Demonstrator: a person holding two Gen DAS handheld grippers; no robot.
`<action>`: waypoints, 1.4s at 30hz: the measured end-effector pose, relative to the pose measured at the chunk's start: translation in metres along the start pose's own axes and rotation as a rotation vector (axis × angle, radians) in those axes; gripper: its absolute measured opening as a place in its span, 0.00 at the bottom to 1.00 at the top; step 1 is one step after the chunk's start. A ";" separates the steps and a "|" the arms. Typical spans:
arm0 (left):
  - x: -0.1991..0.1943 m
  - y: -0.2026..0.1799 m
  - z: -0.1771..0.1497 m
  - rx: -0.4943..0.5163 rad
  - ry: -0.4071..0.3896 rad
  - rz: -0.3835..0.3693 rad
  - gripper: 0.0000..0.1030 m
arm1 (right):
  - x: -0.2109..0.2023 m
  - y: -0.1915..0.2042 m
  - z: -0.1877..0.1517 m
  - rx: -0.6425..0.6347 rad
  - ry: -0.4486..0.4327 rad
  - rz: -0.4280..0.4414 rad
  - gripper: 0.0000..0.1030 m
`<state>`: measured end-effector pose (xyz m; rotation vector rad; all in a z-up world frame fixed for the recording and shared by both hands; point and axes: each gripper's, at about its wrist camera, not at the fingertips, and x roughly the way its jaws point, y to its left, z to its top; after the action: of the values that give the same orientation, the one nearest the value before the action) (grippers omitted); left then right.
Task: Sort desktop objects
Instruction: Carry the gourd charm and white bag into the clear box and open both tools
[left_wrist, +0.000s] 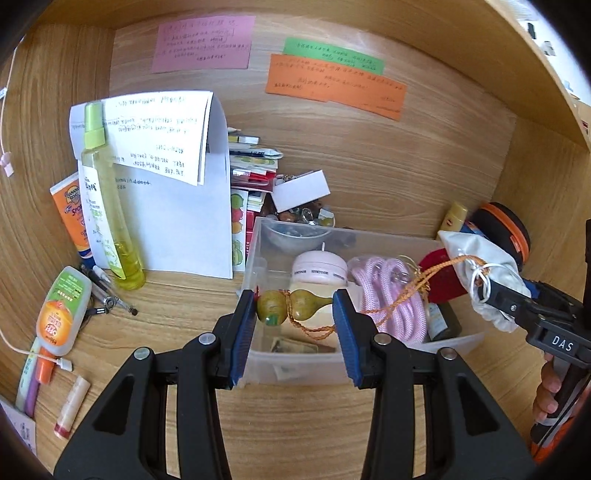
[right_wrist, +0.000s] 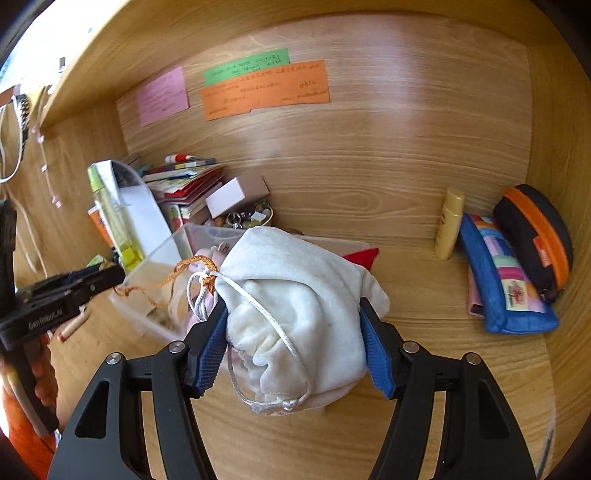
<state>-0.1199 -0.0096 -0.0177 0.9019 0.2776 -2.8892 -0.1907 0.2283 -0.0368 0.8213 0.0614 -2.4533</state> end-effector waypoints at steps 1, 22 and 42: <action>0.004 0.002 0.000 -0.004 0.004 -0.003 0.41 | 0.006 0.000 0.002 0.009 0.006 0.005 0.60; 0.026 0.003 -0.007 0.049 0.030 -0.026 0.41 | 0.059 0.023 -0.012 -0.072 0.077 -0.051 0.66; -0.003 -0.006 -0.007 0.075 -0.005 -0.064 0.68 | 0.027 0.034 -0.007 -0.108 -0.001 -0.056 0.89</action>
<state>-0.1151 -0.0021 -0.0207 0.9139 0.2022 -2.9780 -0.1873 0.1879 -0.0536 0.7805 0.2172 -2.4784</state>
